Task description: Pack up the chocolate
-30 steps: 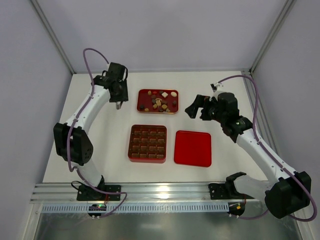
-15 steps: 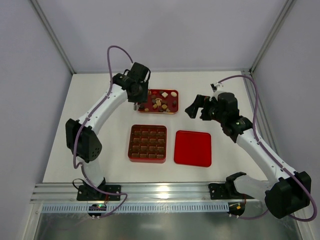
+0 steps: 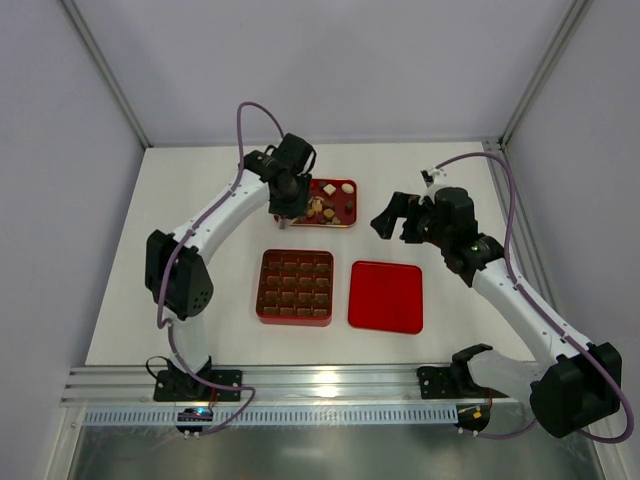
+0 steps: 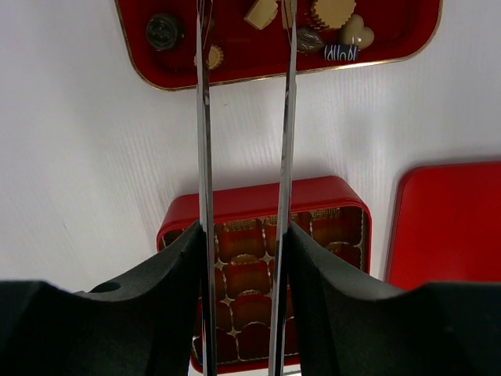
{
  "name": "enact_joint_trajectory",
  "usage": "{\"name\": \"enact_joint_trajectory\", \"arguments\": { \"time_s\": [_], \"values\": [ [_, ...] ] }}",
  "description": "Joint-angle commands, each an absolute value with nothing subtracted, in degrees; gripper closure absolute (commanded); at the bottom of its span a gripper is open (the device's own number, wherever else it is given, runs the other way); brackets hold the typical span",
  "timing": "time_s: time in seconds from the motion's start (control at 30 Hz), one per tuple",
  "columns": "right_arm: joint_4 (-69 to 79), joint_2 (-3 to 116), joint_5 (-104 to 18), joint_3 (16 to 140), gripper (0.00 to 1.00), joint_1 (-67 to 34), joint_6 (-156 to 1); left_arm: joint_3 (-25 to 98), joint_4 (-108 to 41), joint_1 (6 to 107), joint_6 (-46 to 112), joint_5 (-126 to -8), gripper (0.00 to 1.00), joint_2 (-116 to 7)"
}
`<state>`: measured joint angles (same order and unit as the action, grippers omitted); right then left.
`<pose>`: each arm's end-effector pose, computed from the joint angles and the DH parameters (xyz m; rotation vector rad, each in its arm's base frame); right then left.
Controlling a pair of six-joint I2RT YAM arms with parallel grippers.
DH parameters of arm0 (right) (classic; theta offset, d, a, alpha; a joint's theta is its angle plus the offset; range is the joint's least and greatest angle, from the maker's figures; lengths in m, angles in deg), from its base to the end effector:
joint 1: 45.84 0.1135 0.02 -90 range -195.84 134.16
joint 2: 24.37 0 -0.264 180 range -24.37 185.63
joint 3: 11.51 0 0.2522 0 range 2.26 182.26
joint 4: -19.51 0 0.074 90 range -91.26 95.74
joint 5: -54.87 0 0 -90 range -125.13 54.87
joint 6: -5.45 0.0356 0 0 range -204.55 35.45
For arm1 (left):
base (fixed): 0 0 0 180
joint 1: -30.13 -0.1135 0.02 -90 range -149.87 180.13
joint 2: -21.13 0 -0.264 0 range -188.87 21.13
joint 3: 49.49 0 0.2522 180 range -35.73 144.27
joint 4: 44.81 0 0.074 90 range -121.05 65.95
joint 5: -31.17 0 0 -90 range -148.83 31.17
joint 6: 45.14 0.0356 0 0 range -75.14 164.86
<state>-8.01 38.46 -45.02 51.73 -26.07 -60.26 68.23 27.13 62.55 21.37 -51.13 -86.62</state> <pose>0.2320 0.0899 0.3005 -0.0282 2.1004 0.6494 0.3404 -0.2105 0.3121 0.1616 2.6394 -0.1522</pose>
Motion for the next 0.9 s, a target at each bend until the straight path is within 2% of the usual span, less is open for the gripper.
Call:
{"name": "enact_joint_trajectory", "arguments": {
  "time_s": [0.0,0.5,0.87],
  "values": [
    [-6.3,36.81,-43.92,51.74,0.0,-25.98,-59.85,71.14,28.19,63.35,22.53,-52.33,0.56,-88.29],
    [-6.21,37.33,-43.83,51.56,0.0,-25.98,-59.94,71.15,27.58,64.05,23.24,-52.51,0.57,-92.25],
    [-6.21,38.3,-43.75,51.91,0.0,-25.98,-59.85,71.41,27.58,64.05,23.5,-52.42,0.65,-92.86]
  ]
}}
